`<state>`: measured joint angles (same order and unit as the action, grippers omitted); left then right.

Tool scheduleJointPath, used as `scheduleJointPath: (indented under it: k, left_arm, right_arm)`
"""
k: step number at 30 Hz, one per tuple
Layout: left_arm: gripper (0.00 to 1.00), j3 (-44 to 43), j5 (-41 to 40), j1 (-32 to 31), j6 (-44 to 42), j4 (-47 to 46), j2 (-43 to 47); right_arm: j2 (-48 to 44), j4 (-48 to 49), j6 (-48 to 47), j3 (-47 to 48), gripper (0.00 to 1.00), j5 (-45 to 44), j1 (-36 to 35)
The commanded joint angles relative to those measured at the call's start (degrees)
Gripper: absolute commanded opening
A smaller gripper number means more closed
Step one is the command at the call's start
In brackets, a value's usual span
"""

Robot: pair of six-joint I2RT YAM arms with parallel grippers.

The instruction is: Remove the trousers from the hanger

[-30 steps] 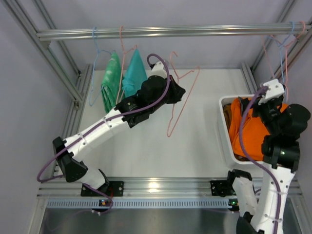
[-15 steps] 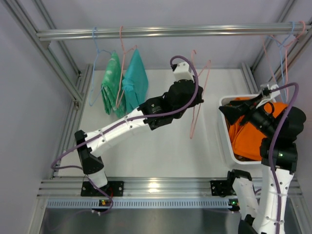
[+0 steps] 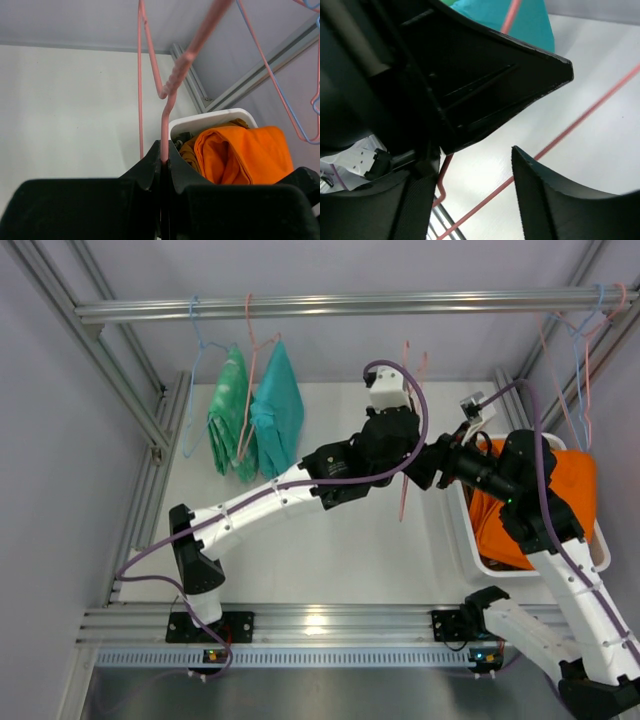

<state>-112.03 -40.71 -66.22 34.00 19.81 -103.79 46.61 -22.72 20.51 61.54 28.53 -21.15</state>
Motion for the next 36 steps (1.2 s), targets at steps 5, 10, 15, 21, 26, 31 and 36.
scheduleJointPath:
  k: [5, 10, 15, 21, 26, 31, 36]
  left_arm:
    - [0.00, -3.0, -1.2, -0.5, -0.7, -4.1, 0.6]
    - [0.00, -2.7, -1.7, -0.5, -0.9, -4.3, 0.9]
    - [0.13, 0.5, -0.2, 0.0, -2.6, -5.7, 3.4]
    - [0.70, 7.1, 9.9, 1.2, -5.5, -10.7, 10.9]
    - [0.99, 10.6, 13.1, 1.4, -9.8, -15.2, 16.8]
    - [0.99, 11.6, 14.8, 1.8, -12.8, -13.4, 20.6]
    - [0.99, 9.6, 18.5, 5.7, -14.9, -4.6, 22.1]
  right_arm:
    - [1.7, 6.6, 2.7, -0.2, 0.48, -6.7, -1.8]
    - [2.2, 9.3, 4.3, -0.2, 0.11, -4.1, -1.8]
    - [0.6, 7.7, 6.9, 0.7, 0.00, -1.7, 0.3]
    - [-1.3, 5.1, 11.4, 3.1, 0.00, 4.2, 5.5]
    - [-3.5, 4.3, 13.4, 1.1, 0.00, 5.3, 7.9]
    - [-4.8, 4.7, 15.4, -1.7, 0.00, 8.5, 11.4]
    - [-3.6, 5.7, 16.5, -2.0, 0.00, 21.0, 25.2]
